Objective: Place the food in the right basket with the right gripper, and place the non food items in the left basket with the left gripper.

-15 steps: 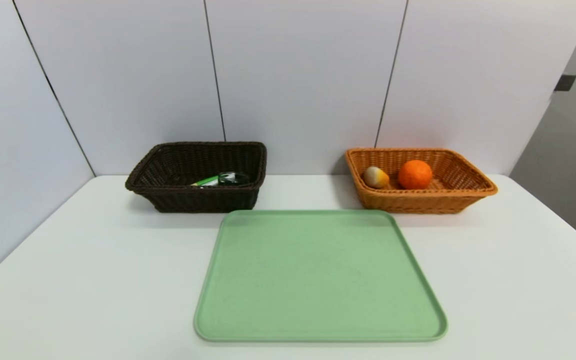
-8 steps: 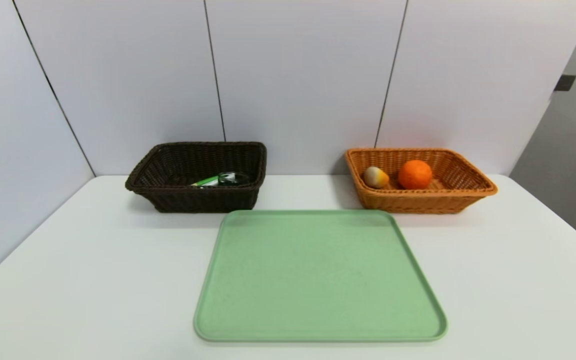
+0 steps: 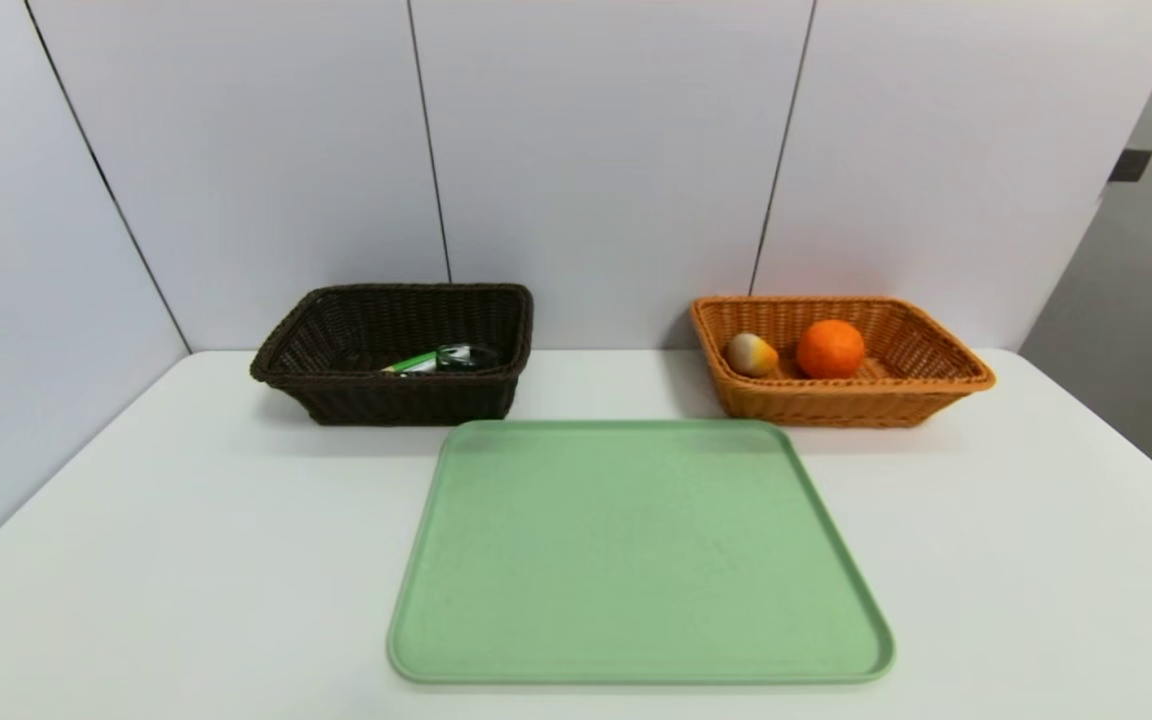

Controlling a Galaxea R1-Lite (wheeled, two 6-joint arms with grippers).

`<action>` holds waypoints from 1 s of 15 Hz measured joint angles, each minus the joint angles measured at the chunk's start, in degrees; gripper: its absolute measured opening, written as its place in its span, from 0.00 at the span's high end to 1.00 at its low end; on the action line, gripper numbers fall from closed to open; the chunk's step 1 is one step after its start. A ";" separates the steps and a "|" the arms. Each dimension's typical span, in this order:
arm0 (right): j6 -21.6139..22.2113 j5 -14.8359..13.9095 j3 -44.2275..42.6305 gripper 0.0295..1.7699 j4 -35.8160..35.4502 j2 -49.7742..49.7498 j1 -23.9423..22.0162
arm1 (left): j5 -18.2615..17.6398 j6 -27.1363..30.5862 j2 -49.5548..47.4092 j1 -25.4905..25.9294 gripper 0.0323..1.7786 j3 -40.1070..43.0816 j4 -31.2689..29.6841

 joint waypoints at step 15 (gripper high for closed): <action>3.69 -0.28 1.56 0.04 2.36 -0.05 -0.04 | 0.26 -1.48 0.00 0.00 0.05 0.33 0.16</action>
